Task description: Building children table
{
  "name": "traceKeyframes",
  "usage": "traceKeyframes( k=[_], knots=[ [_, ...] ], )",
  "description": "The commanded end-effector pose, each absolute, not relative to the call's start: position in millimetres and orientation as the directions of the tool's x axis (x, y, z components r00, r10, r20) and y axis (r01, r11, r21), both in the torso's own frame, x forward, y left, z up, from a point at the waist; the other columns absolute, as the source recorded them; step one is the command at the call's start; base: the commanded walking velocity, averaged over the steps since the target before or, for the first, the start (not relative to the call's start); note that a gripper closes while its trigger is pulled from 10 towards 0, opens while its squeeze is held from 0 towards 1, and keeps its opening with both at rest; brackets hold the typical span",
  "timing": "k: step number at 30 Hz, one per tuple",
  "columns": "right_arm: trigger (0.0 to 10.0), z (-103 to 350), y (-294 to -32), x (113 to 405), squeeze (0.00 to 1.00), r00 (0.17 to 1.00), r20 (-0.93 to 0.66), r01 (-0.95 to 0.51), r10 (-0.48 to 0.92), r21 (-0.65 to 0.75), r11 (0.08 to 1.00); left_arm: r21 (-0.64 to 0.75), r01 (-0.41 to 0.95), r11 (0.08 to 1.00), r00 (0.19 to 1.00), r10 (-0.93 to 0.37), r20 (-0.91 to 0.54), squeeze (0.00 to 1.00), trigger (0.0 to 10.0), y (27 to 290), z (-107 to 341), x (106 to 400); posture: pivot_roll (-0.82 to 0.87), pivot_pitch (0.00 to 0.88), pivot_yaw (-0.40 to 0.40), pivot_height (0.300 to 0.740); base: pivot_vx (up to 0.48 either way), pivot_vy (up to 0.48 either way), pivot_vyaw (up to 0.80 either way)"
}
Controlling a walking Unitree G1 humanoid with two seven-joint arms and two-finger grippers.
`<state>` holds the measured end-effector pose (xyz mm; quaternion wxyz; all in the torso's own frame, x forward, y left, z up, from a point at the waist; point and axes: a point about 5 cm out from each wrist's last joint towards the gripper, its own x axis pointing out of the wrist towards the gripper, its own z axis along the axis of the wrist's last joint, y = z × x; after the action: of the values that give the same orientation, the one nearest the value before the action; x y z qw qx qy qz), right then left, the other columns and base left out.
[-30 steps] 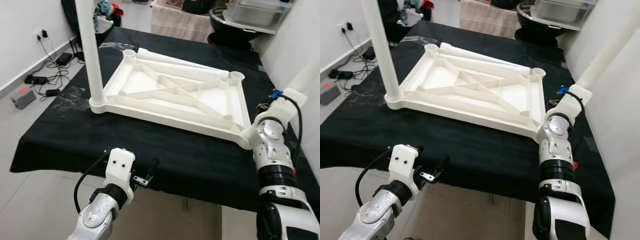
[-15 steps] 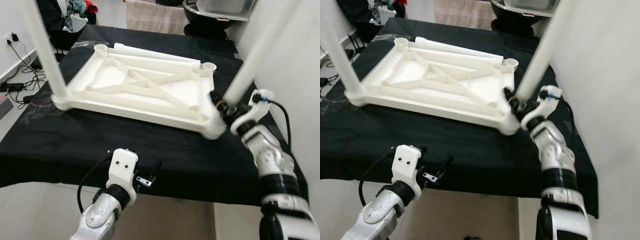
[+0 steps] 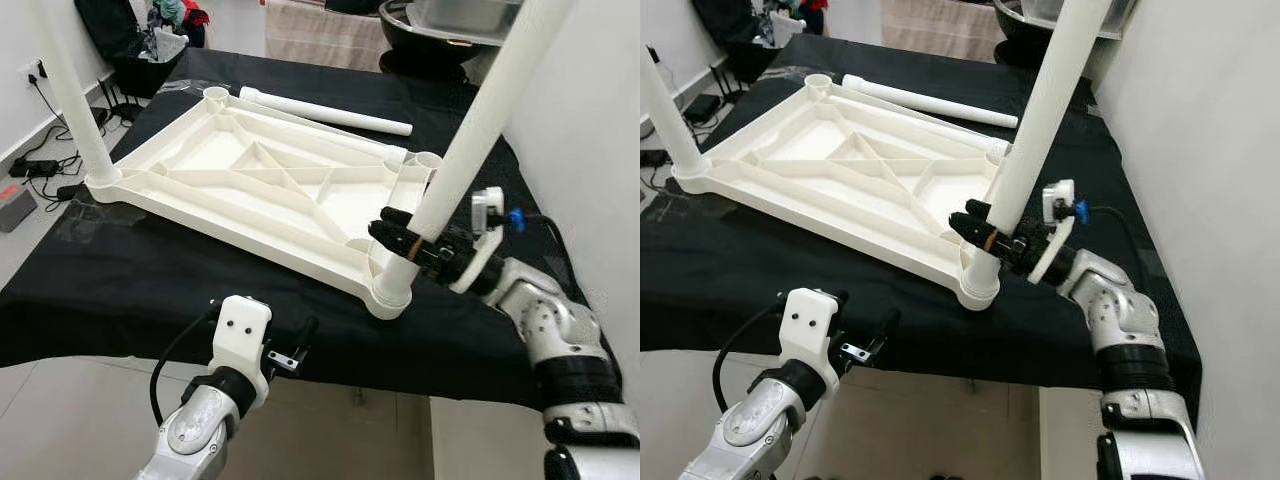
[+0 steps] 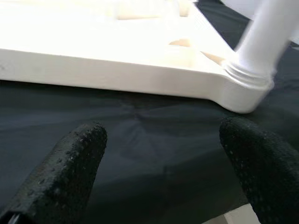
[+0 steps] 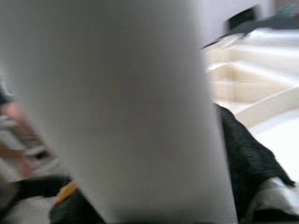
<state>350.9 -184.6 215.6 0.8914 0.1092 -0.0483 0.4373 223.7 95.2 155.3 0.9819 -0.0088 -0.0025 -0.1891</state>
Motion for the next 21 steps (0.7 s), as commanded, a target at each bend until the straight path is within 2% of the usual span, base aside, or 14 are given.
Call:
traceKeyframes(
  k=[1,4,5,7,8,9,11,13,14,15,16,17,18,21],
  knots=[
    [0.0,209,-185,356,0.0,0.665,0.176,-0.747,0.726,0.196,0.636,-0.021,0.374,0.927,0.927,-0.374,-0.017,0.0,10.0,94,150,222,0.08,0.163,-0.125,0.74,0.0,0.0,0.0],
    [0.0,209,-187,359,0.0,0.695,0.179,-0.718,0.696,0.202,0.666,-0.021,0.373,0.927,0.927,-0.374,-0.016,0.0,10.0,94,150,222,0.08,0.163,-0.125,0.74,0.0,0.0,0.0],
    [0.0,209,-192,363,0.0,0.745,0.177,-0.667,0.643,0.199,0.718,-0.021,0.373,0.928,0.928,-0.373,-0.016,0.0,10.0,94,150,223,0.08,0.163,-0.125,0.74,0.0,0.0,0.0],
    [0.0,209,-192,363,0.0,0.745,0.177,-0.667,0.643,0.199,0.718,-0.021,0.373,0.928,0.928,-0.373,-0.016,0.0,10.0,94,150,223,0.08,0.163,-0.125,0.74,0.0,0.0,0.0],
    [0.0,209,-200,370,0.0,0.818,0.171,-0.574,0.549,0.205,0.793,-0.022,0.372,0.928,0.928,-0.373,-0.017,0.0,10.0,95,150,222,0.08,0.162,-0.126,0.74,0.0,0.0,0.0],
    [0.0,209,-200,370,0.0,0.818,0.171,-0.574,0.549,0.205,0.793,-0.022,0.372,0.928,0.928,-0.373,-0.017,0.0,10.0,95,150,222,0.08,0.162,-0.126,0.74,0.0,0.0,0.0],
    [0.0,201,-240,382,0.0,0.99,0.086,-0.128,0.11,0.249,0.96,-0.023,0.373,0.928,0.928,-0.373,-0.017,0.0,10.0,94,150,223,0.08,0.164,-0.125,0.74,0.0,0.0,0.0],
    [0.0,201,-240,382,0.0,0.99,0.086,-0.128,0.11,0.249,0.96,-0.023,0.373,0.928,0.928,-0.373,-0.017,0.0,10.0,94,150,223,0.08,0.164,-0.125,0.74,0.0,0.0,0.0],
    [0.0,195,-256,381,0.0,0.997,0.037,0.058,-0.069,0.254,0.965,-0.024,0.373,0.928,0.928,-0.373,-0.017,0.0,10.0,94,150,223,0.08,0.164,-0.125,0.74,0.0,0.0,0.0],
    [0.0,195,-256,381,0.0,0.997,0.037,0.058,-0.069,0.254,0.965,-0.024,0.373,0.928,0.928,-0.373,-0.017,0.0,10.0,94,150,223,0.08,0.164,-0.125,0.74,0.0,0.0,0.0],
    [0.0,187,-273,376,0.0,0.964,-0.029,0.264,-0.264,0.224,0.938,-0.023,0.373,0.927,0.927,-0.374,-0.017,0.0,10.0,95,150,223,0.08,0.165,-0.124,0.74,0.0,0.0,0.0],
    [0.0,187,-273,376,0.0,0.964,-0.029,0.264,-0.264,0.224,0.938,-0.023,0.373,0.927,0.927,-0.374,-0.017,0.0,10.0,95,150,223,0.08,0.165,-0.124,0.74,0.0,0.0,0.0],
    [0.0,180,-285,370,0.0,0.904,-0.075,0.428,-0.422,0.175,0.887,-0.023,0.374,0.927,0.927,-0.374,-0.017,0.0,10.0,95,150,223,0.08,0.164,-0.124,0.74,0.0,0.0,0.0],
    [0.0,174,-292,364,0.0,0.842,-0.111,0.539,-0.528,0.146,0.829,-0.022,0.373,0.927,0.927,-0.374,-0.017,0.0,10.0,95,150,223,0.08,0.165,-0.123,0.74,0.0,0.0,0.0]
  ],
)
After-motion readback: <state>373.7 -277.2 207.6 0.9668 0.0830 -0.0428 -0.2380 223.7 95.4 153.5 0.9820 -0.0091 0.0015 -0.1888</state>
